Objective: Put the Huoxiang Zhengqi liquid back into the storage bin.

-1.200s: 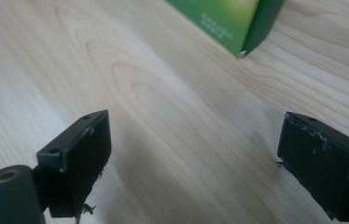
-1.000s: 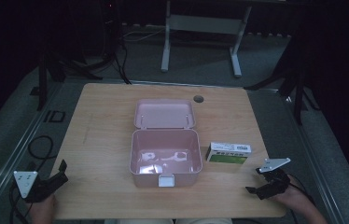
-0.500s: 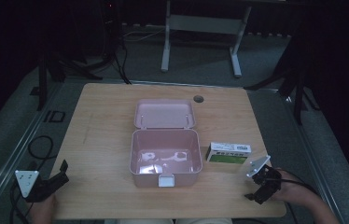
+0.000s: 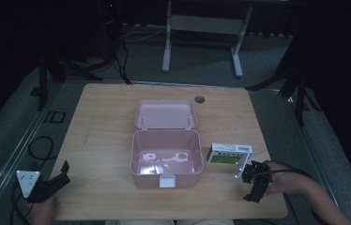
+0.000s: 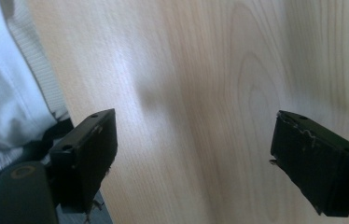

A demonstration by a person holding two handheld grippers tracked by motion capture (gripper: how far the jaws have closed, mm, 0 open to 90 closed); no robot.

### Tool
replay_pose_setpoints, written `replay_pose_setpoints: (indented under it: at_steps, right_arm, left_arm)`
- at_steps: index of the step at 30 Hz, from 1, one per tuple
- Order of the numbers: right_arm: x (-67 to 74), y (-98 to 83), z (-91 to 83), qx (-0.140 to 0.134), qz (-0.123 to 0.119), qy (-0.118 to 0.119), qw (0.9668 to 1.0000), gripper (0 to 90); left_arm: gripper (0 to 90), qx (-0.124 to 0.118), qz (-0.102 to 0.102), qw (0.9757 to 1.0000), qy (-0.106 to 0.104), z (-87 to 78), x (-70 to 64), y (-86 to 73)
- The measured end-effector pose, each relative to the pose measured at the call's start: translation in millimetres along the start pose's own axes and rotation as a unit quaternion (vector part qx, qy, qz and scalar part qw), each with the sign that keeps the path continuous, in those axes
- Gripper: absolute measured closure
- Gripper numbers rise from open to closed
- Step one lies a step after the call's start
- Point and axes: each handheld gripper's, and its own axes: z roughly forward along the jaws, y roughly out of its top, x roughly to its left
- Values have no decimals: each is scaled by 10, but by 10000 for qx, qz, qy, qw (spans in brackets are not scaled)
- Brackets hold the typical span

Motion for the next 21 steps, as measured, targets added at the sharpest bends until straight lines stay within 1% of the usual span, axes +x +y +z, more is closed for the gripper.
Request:
replay_pose_setpoints:
  at_steps: [2,5,6,9,12,13,14,16,17,18,19,21]
  right_arm:
    - [12,71,-35,57,-174,58,9998,159]
    - [34,179,-92,89,-404,85,9991,175]
    - [40,211,-110,99,-444,130,9989,178]
    - [54,296,-162,116,-592,142,9981,203]
    - [57,372,-223,55,-695,179,9974,215]
    - [64,396,-244,67,-742,139,9971,219]
    - [65,422,-263,80,-739,130,9972,223]
    - [67,466,-301,122,-849,69,9963,235]
    - [62,484,-325,121,-905,76,9958,236]
    - [60,500,-350,108,-930,72,9956,236]
    - [53,518,-379,107,-968,-1,9952,250]
    - [34,542,-445,83,-986,-28,9951,257]
  left_arm:
    - [15,4,-3,10000,-13,1,1,0]
    - [15,5,2,10000,-27,1,1,0]
    - [15,8,1,10000,-28,2,1,0]
    - [15,11,2,10000,-49,4,2,1]
    - [15,30,32,10000,-66,4,-1,1]
    - [15,33,39,10000,-72,6,-4,1]
    - [15,34,42,10000,-81,7,-6,1]
    - [15,39,46,9999,-86,8,-7,1]
    - [15,40,46,9999,-92,8,-7,1]
    - [15,44,46,9999,-97,8,-7,1]
    - [15,44,48,9999,-99,8,-7,1]
    - [15,50,49,9999,-119,9,-6,2]
